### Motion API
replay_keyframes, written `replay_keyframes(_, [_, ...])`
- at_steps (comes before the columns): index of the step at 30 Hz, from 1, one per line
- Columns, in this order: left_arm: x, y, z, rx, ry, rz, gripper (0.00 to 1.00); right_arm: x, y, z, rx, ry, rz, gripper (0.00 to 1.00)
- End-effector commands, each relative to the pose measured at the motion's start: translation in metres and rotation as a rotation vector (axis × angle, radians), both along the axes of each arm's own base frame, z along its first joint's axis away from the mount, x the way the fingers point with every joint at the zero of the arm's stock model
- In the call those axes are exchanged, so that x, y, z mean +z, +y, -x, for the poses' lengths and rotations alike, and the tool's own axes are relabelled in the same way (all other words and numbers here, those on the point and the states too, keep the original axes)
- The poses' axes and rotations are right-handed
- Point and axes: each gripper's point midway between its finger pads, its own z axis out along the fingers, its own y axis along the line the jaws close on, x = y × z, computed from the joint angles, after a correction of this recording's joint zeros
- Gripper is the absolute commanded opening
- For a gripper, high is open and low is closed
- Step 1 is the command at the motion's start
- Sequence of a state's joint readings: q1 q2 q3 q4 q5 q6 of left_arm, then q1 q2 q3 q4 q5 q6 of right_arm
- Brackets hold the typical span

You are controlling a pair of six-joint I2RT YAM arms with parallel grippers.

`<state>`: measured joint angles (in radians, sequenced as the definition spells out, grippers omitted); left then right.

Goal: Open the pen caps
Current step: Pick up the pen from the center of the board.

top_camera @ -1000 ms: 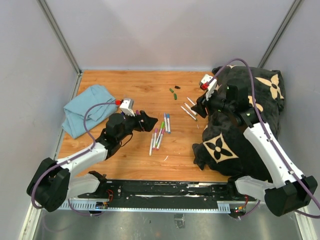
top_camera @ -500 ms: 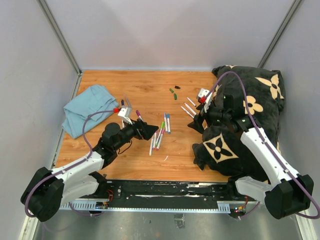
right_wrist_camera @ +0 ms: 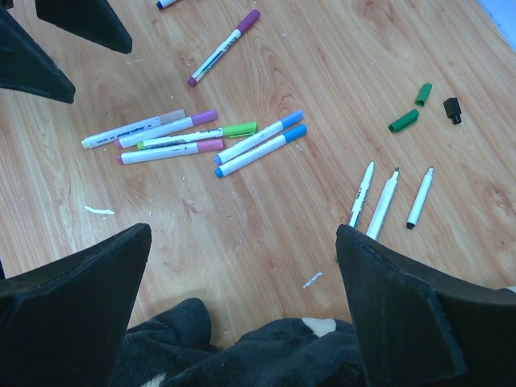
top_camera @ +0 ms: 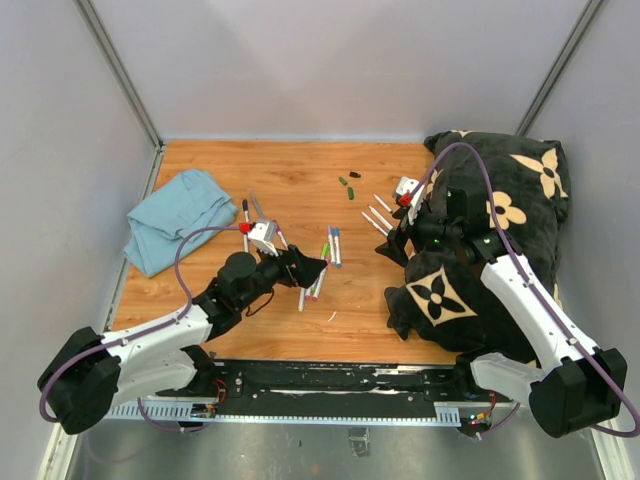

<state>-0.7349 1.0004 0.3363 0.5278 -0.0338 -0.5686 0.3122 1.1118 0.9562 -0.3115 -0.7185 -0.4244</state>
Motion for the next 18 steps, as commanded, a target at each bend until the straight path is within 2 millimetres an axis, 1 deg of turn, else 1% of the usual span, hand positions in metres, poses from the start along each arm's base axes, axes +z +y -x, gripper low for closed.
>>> replay_keyframes(1, [0.009, -0.007, -0.009, 0.059, -0.029, -0.056, 0.95, 0.006, -0.003, -0.005, -0.003, -0.033, -0.002, 0.98])
replay_keyframes(8, [0.010, -0.022, -0.011, 0.077, -0.033, -0.124, 0.94, 0.005, -0.005, -0.007, -0.018, -0.030, 0.006, 0.98])
replay_keyframes(18, [0.005, -0.030, -0.022, 0.123, -0.029, -0.165, 0.94, 0.005, -0.009, -0.011, -0.050, -0.035, 0.022, 0.98])
